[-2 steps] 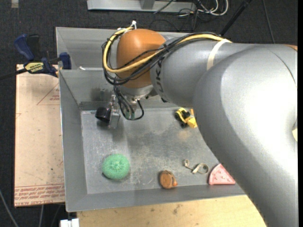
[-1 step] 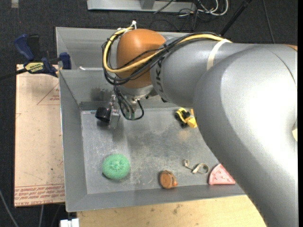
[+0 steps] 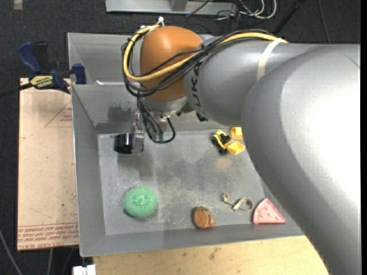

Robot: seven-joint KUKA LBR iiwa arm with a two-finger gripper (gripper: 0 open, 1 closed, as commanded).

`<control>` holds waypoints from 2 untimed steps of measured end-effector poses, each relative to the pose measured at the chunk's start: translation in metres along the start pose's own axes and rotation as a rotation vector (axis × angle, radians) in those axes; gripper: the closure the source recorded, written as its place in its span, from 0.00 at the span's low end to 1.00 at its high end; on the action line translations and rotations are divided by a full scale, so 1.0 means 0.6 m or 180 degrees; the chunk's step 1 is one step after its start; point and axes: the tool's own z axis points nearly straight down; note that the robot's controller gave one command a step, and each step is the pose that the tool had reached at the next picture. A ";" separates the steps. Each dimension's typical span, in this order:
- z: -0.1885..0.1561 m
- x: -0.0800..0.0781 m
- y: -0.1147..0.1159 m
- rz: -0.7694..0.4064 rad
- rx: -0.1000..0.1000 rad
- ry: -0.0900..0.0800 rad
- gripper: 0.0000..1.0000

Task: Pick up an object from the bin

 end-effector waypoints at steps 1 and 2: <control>-0.115 0.002 -0.020 -0.0075 -0.0006 -0.0010 1.00; -0.104 0.015 -0.001 -0.0101 -0.0024 -0.0069 1.00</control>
Offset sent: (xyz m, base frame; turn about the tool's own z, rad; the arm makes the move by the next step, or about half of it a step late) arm -0.0367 0.0380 -0.0527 -0.0431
